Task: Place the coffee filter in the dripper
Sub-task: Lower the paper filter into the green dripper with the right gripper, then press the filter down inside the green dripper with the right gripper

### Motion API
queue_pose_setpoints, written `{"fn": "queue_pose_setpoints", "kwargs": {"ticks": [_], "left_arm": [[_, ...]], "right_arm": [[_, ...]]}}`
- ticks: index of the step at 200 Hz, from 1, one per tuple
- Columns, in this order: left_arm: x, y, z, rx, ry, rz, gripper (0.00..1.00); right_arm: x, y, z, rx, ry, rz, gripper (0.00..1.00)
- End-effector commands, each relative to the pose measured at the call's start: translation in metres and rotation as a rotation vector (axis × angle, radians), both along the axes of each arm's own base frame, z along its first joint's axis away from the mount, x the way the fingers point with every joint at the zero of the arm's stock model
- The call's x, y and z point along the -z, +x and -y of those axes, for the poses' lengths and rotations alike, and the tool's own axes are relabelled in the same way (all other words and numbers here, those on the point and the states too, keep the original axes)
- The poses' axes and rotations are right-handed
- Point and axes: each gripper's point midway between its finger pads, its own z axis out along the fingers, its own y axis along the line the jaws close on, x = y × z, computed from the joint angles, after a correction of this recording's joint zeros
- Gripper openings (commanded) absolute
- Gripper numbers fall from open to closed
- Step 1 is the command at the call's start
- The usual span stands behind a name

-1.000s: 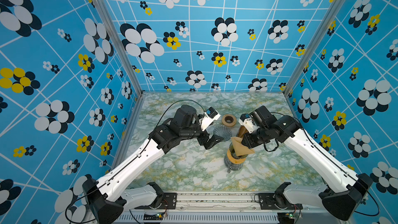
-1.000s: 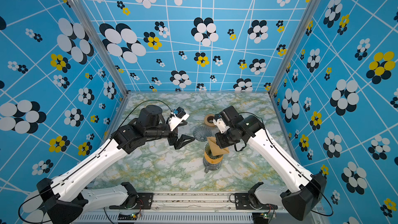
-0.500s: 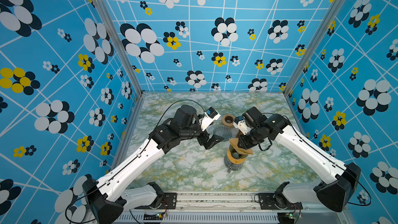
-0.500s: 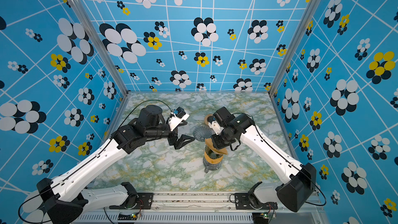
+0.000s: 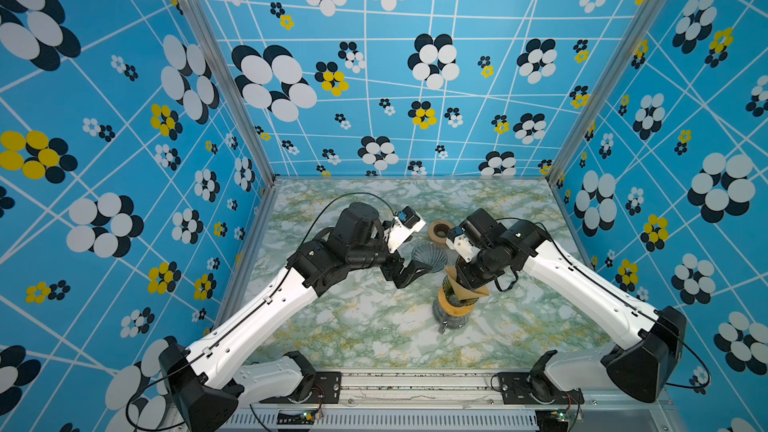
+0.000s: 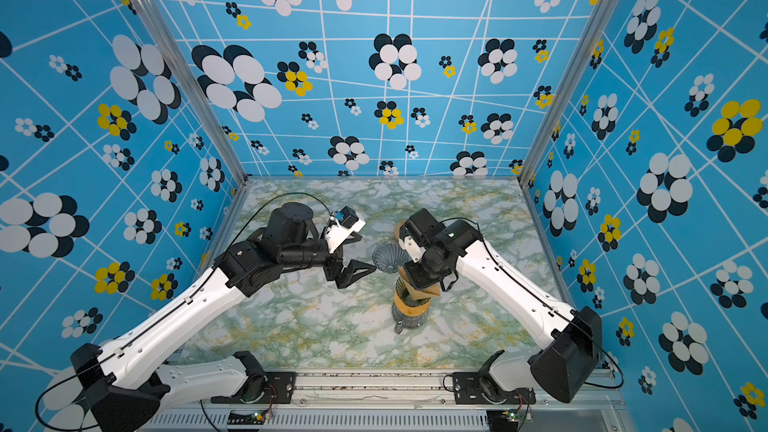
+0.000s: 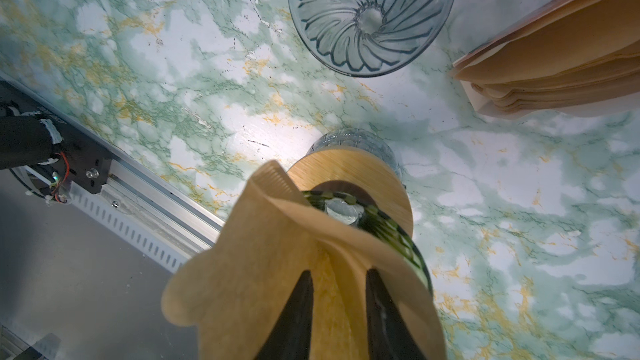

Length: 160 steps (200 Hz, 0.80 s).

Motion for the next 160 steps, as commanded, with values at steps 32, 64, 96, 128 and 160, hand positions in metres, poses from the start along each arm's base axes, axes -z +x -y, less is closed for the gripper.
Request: {"fn": "queue_pose_setpoints", "kwargs": {"ticks": [32,64,96,128,160], "left_arm": [[0.006,0.002,0.0,0.001,0.004,-0.012,0.99],[0.007,0.003,0.0,0.0,0.006,-0.013,0.99],[0.008,0.003,0.0,0.001,0.007,-0.015,0.99],[0.008,0.003,0.0,0.001,0.009,-0.016,0.99],[0.007,0.003,0.0,0.0,0.008,-0.013,0.99]], "right_arm": [[0.016,-0.003,0.0,-0.025,-0.054,-0.024,0.26],[0.024,-0.004,-0.003,-0.029,-0.062,-0.033,0.26],[0.03,-0.004,-0.004,-0.031,-0.077,-0.037,0.25],[0.035,-0.004,-0.005,-0.032,-0.081,-0.049,0.25],[0.039,-0.004,-0.009,-0.031,-0.061,-0.055,0.25]]}}
